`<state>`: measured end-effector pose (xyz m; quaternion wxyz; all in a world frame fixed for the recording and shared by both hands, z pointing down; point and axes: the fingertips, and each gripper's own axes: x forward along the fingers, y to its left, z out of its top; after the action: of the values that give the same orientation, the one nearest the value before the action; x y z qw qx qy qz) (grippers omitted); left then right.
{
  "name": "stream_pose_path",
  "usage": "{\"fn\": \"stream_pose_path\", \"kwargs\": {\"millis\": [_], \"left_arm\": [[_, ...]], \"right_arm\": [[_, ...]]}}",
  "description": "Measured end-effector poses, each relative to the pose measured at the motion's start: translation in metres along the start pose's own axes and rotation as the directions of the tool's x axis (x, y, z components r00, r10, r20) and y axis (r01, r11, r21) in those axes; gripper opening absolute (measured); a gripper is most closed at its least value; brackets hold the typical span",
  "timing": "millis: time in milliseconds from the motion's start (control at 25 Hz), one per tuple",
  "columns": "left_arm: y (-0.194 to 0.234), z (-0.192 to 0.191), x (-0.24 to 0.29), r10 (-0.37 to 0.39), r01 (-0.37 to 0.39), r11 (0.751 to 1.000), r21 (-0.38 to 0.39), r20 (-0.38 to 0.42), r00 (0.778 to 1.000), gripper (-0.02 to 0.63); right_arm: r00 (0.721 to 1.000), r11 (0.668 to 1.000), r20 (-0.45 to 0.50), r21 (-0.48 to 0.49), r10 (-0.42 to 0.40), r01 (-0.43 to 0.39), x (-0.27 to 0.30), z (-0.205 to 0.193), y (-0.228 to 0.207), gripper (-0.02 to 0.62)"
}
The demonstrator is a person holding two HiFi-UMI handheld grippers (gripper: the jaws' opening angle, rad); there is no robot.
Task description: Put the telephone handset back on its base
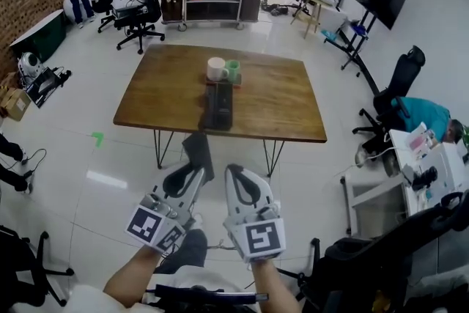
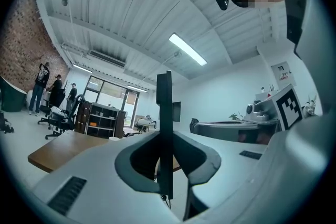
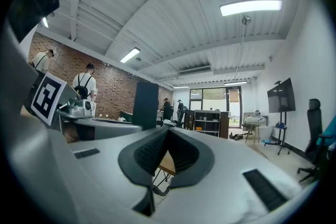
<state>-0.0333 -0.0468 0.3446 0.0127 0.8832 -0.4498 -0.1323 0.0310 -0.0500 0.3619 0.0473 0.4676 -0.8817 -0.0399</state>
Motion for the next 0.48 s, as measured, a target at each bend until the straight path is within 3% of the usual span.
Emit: {"fn": "stream_pose_path", "kwargs": {"millis": [480], "left_arm": [[0.057,-0.014,0.067,-0.037,0.035,0.999,-0.033,-0.039,0.999,0.066]], "right_arm": [[0.998,0.999,-0.051,0.019,-0.027,0.028,0.078,-0.008,-0.043,0.004]]}}
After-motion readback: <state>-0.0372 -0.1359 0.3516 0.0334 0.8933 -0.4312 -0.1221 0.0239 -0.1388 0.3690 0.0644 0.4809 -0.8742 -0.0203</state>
